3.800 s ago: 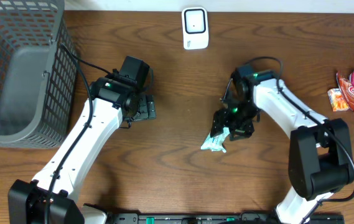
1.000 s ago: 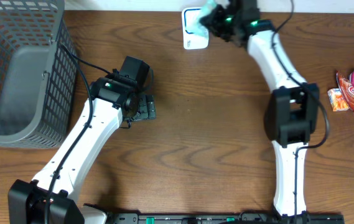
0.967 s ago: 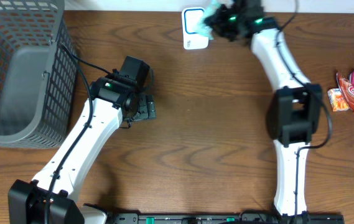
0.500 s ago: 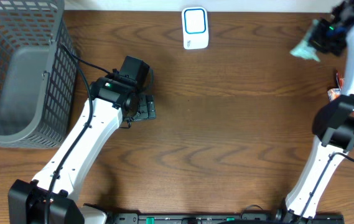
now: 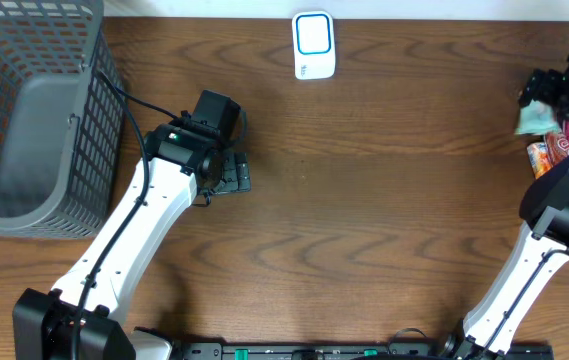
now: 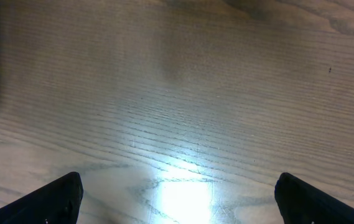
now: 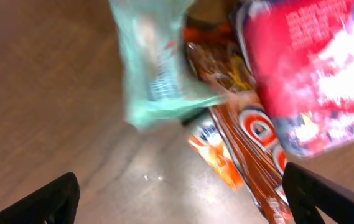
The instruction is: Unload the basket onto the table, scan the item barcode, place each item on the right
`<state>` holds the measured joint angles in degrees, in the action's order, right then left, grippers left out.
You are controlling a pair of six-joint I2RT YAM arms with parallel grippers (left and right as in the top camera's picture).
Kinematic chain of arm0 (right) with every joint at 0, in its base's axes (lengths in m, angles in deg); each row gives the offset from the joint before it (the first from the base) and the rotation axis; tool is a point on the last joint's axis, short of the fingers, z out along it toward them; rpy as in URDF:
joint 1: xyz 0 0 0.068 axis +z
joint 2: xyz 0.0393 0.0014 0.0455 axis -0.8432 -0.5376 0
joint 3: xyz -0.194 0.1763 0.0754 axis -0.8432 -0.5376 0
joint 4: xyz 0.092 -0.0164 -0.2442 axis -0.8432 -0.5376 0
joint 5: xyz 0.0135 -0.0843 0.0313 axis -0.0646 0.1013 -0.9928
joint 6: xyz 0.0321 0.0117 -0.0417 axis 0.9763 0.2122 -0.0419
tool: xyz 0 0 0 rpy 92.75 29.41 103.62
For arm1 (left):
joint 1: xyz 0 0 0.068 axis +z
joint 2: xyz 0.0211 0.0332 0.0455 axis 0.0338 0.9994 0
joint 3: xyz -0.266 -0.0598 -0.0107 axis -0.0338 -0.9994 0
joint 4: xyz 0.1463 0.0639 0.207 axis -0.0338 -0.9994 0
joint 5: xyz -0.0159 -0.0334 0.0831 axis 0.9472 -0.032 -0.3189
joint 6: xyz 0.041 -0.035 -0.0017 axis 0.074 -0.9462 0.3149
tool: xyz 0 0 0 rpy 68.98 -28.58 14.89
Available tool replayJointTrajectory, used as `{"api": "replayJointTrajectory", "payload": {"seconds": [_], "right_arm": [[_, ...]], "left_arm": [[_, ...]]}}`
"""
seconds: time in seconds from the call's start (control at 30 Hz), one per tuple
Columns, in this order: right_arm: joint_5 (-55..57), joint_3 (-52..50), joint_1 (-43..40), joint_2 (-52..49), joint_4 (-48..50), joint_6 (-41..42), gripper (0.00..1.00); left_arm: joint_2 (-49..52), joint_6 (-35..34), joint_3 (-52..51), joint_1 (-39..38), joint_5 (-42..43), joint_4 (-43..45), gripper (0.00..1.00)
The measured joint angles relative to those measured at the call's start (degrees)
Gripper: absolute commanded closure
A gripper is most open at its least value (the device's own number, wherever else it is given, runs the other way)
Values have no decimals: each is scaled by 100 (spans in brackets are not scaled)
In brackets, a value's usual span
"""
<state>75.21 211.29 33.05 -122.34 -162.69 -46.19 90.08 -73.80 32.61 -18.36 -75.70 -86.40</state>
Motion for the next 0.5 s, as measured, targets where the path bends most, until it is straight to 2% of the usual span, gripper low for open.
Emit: {"api": "replayJointTrajectory", "payload": {"seconds": [0.2, 0.5], "right_arm": [[-243, 0, -26, 549, -127, 177, 1], [-1021, 138, -20, 3340, -815, 361, 1]], "left_arm": [[0, 0, 0, 0, 0, 0, 2], [0, 0, 0, 0, 0, 0, 2]]}}
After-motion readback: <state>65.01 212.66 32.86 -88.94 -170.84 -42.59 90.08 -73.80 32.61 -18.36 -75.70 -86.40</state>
